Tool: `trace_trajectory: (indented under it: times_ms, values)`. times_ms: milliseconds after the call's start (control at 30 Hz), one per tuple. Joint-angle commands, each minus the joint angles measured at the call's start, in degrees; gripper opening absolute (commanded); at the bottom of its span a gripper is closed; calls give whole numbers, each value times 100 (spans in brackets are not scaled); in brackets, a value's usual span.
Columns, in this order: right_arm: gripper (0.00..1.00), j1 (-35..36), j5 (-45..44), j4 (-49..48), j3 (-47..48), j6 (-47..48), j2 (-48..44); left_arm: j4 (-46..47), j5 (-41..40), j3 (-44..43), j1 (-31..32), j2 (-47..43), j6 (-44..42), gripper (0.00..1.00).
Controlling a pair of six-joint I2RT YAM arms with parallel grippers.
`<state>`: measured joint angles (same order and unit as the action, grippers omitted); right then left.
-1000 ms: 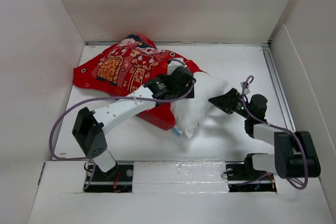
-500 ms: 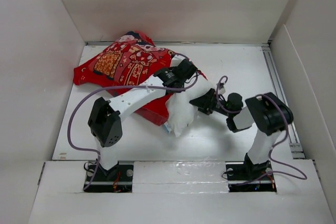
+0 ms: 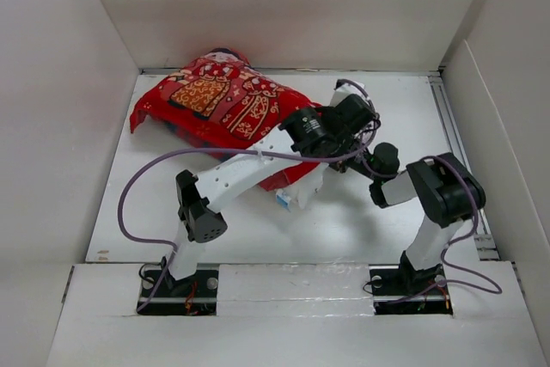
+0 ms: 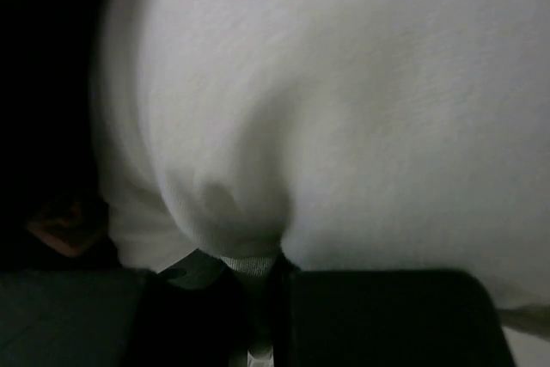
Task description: Put the pillow into the pillowcase
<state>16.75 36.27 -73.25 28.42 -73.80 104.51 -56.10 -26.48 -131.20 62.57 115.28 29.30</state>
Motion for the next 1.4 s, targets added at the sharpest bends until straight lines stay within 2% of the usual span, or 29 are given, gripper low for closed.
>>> trace_trajectory:
  times_ms: [0, 33, 67, 100, 167, 233, 333, 433, 500, 533, 567, 600, 667, 733, 800, 833, 867, 933, 967, 1033, 1067, 1133, 1167, 1233, 1267, 1367]
  values:
    - [0, -75, -349, -3072, 75, -344, -790, 756, 1388, 410, 334, -366, 102, 0]
    - [0, -215, -418, -3072, 180, -406, -914, 758, 1461, 132, 405, -366, 102, 0]
    - [0, -425, -419, -3072, 398, -546, -1280, 419, 1461, -619, 545, -166, 102, 0]
    - [0, -427, -419, -3072, 401, -617, -1284, 415, 1461, -626, 598, -51, 102, 0]
    - [0, -820, -411, -2897, 619, -775, -1511, 125, 1978, -1588, 599, 29, 102, 0]
    - [0, -1015, -410, -2696, 901, -838, -1758, 570, 2391, -1506, 599, -363, 155, 0]
    - [0, -754, -550, -1922, 954, -147, -1829, 1196, 2603, -926, 599, -1049, 234, 0]
    - [0, -314, -709, -2227, 1067, -160, -1252, 1426, 2910, -1451, 503, -1113, 234, 0]
    - [0, -86, -709, -2413, 1261, -425, -995, 1662, 3726, -1471, 257, -1122, 304, 0]
    - [0, 37, -709, -2161, 1471, -268, -942, 1890, 3999, -1253, 134, -1218, 383, 0]
    - [0, 178, -814, -1723, 1525, 299, -1002, 2170, 4236, -972, -41, -1445, 444, 0]
    - [0, 318, -980, -701, 1526, 592, -1072, 2721, 4683, -673, -43, -1543, 515, 0]
    - [0, 557, -1263, -444, 1605, 867, -1187, 2823, 4784, -205, -191, -1544, 515, 0]
    - [0, 453, -1263, -1002, 1535, 447, -1274, 2709, 4862, 31, -244, -1403, 515, 0]
    - [0, 390, -1263, -1156, 1482, 357, -1624, 3076, 5073, 330, -306, -1403, 620, 0]
    - [0, 390, -1263, -817, 1482, 514, -1783, 3392, 5169, 392, -367, -1403, 673, 0]
    - [0, 564, -1498, -535, 1482, 716, -1950, 3395, 5170, 184, -420, -1334, 726, 0]
    - [0, 776, -1370, -86, 1639, 1199, -2154, 2976, 5170, -360, -596, -940, 726, 0]
    - [0, 1038, -1238, -249, 1640, 1201, -2154, 2868, 5223, -798, -675, -807, 805, 0]
    - [0, 1250, -782, -933, 1456, 1045, -1867, 2797, 5223, -934, -946, -674, 928, 0]
    - [0, 1338, -527, -2007, 1377, 886, -1673, 2745, 5223, -934, -1061, -674, 998, 0]
    - [0, 1418, -235, -2997, 966, 430, -1060, 2858, 5083, -514, -1403, -901, 1068, 0]
    - [0, 1349, -182, -3063, 841, 236, -934, 2911, 4839, -338, -1518, -1181, 1069, 0]
    - [0, 1234, -295, -3063, 325, 427, -862, 2964, 4766, 189, -1790, -1490, 1069, 0]
    - [0, 1234, -192, -3063, 226, 532, -810, 3208, 4766, 556, -2157, -1926, 1069, 0]
    - [0, 1820, 493, -3063, 768, 673, -740, 3411, 5046, 955, -2493, -2019, 1069, 0]
